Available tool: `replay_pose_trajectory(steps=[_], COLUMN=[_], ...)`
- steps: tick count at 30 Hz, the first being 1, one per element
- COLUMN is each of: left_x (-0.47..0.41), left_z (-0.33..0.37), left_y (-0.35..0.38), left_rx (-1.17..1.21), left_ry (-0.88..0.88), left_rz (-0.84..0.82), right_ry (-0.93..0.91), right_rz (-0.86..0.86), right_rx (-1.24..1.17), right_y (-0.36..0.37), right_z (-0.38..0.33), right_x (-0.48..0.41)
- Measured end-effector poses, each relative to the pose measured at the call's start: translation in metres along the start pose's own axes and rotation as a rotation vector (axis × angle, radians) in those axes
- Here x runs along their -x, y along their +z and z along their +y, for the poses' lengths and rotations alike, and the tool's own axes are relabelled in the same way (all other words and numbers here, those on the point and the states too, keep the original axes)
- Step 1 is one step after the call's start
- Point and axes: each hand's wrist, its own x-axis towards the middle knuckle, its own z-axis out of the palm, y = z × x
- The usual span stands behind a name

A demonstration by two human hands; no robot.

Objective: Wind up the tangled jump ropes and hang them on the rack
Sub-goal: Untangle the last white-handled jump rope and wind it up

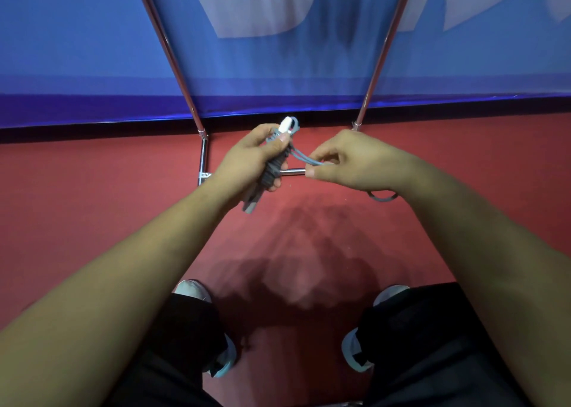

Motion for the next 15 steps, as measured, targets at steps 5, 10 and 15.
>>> replay_pose_trajectory(steps=[5, 10, 15], left_x=[0.001, 0.013, 0.019], left_z=[-0.005, 0.001, 0.005], left_y=[-0.002, 0.0, 0.004], left_rx=[-0.664, -1.009, -0.732], left_ry=[0.069, 0.122, 0.169], left_rz=[-0.138, -0.337, -0.413], right_ry=[-0.029, 0.009, 0.001], right_rz=[-0.043, 0.05, 0.114], right_rx=[0.075, -0.025, -0.194], right_y=[0.004, 0.002, 0.002], right_z=[-0.002, -0.006, -0.008], right_x=[0.001, 0.001, 0.0])
